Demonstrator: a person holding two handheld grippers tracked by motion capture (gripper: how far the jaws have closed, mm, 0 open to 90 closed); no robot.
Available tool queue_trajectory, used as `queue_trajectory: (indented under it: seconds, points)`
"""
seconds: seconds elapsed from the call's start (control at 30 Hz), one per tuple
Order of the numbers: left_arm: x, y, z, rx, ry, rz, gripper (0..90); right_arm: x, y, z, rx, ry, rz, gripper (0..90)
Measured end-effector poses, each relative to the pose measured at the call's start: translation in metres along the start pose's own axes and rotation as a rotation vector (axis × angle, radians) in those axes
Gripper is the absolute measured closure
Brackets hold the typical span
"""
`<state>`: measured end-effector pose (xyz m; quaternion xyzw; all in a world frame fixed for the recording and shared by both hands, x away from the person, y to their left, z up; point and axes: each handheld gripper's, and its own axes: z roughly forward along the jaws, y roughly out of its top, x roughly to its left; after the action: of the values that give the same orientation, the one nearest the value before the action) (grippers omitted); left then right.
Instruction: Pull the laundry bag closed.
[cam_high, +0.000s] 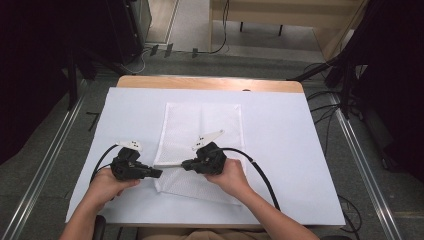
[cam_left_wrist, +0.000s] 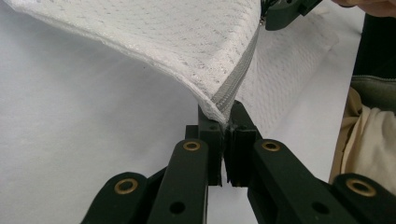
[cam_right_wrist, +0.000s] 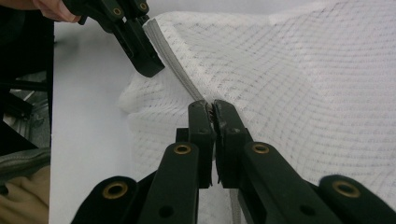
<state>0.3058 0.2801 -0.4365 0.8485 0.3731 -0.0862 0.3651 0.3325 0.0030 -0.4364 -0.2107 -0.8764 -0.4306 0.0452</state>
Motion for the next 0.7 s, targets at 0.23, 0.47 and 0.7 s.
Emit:
queue_trajectory:
  seconds: [0.23,0.47,0.7]
  points:
    - [-0.0004,0.0,-0.0002,-0.001,0.001,0.004,87.7,-0.0001,-0.0018,-0.0042,0.0,-0.007,-0.005,88.0]
    - [-0.0013,-0.0007,-0.0002,-0.001,-0.004,0.004,87.7,0.0019,-0.0019,-0.0056,-0.001,-0.012,0.001,88.0]
    - [0.0002,0.0006,-0.0002,0.001,-0.009,0.006,87.8,0.0028,-0.0029,-0.0074,-0.007,-0.011,0.004,88.0]
